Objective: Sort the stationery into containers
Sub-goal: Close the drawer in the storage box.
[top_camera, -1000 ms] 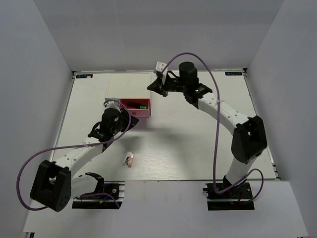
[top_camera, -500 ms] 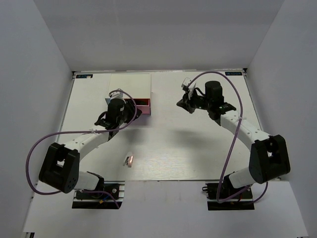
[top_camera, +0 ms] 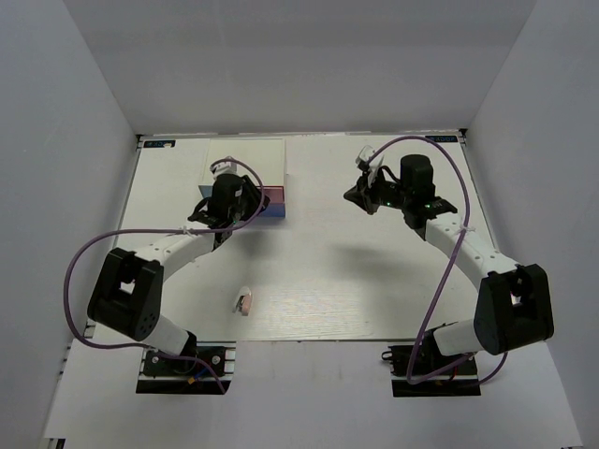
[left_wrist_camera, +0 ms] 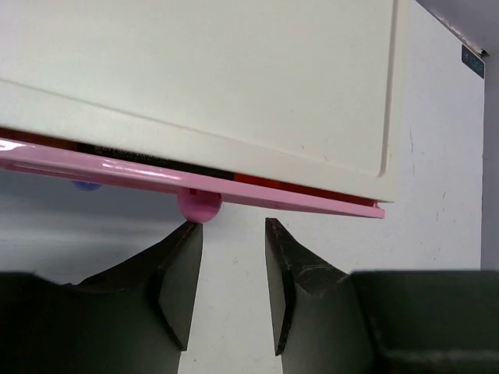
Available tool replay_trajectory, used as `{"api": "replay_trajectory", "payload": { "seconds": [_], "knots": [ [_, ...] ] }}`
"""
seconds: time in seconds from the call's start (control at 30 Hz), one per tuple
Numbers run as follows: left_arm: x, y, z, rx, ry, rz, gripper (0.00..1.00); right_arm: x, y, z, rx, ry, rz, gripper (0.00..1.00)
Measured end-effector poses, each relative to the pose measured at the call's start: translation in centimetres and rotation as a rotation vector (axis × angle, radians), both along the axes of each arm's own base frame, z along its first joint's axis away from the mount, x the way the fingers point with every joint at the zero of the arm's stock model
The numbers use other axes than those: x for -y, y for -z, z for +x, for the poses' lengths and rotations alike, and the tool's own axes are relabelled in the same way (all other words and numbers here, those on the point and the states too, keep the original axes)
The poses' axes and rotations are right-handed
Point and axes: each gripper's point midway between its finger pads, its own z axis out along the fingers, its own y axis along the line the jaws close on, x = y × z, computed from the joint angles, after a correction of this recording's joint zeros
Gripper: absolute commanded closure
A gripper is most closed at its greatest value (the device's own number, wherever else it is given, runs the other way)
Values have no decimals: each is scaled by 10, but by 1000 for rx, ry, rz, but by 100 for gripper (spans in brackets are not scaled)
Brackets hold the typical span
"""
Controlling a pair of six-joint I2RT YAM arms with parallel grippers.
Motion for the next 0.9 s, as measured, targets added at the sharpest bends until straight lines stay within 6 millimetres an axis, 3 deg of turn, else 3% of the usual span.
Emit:
{"api": "replay_trajectory", "payload": {
  "seconds": [0.67,0.77,0.9],
  "knots": [
    [4,1,8,29,-23,-52,45,10,11,-5,-36,8,5,90],
    [3,7,-5,16,-1,-57,45,11,16,-7,-46,8,1,90],
    [-7,25,-46,-26,26,-71,44,15,22,-14,-62,12,-2,90]
  ]
}}
